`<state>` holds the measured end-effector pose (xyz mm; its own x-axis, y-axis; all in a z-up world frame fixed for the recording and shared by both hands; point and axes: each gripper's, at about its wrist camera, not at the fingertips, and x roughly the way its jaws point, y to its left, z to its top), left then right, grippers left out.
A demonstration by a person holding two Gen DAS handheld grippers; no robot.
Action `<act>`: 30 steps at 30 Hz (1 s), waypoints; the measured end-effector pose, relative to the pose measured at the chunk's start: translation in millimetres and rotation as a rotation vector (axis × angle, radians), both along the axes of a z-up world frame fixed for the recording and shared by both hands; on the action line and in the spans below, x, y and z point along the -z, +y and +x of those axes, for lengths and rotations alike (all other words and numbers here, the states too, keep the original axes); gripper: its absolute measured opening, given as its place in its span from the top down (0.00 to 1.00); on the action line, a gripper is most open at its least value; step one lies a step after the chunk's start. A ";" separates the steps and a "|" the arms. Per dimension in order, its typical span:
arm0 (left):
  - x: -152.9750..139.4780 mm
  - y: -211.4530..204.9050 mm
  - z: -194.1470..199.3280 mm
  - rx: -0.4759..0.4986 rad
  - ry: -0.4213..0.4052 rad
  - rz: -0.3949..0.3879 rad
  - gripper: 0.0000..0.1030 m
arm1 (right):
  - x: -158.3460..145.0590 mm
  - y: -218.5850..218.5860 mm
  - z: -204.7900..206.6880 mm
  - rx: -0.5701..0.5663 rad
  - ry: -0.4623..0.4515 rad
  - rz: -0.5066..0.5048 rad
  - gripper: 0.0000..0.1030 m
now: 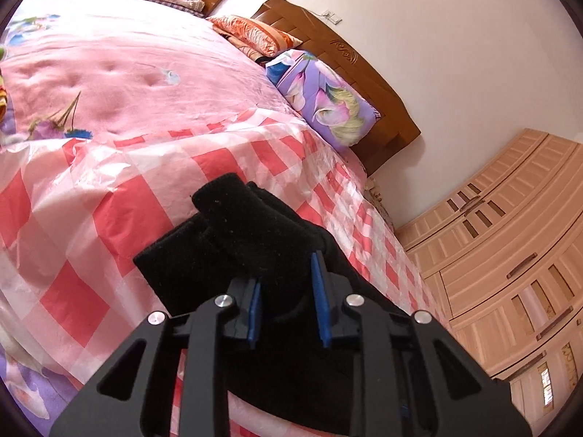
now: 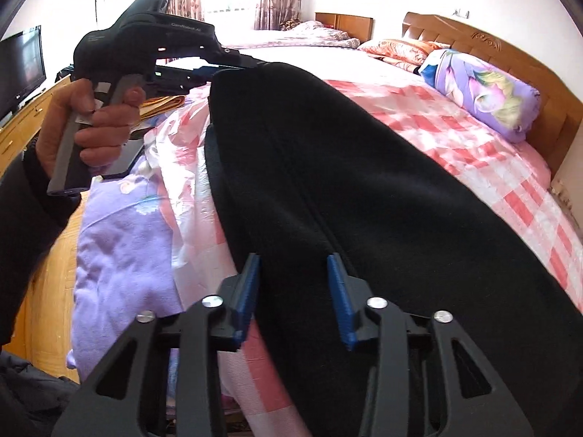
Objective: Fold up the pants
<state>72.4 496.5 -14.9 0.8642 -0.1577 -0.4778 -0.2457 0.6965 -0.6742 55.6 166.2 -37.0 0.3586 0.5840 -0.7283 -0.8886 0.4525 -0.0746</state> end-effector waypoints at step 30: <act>-31.3 -47.7 -21.4 -0.084 0.105 0.417 0.19 | -5.1 59.2 -7.6 -0.152 -0.042 -0.054 0.50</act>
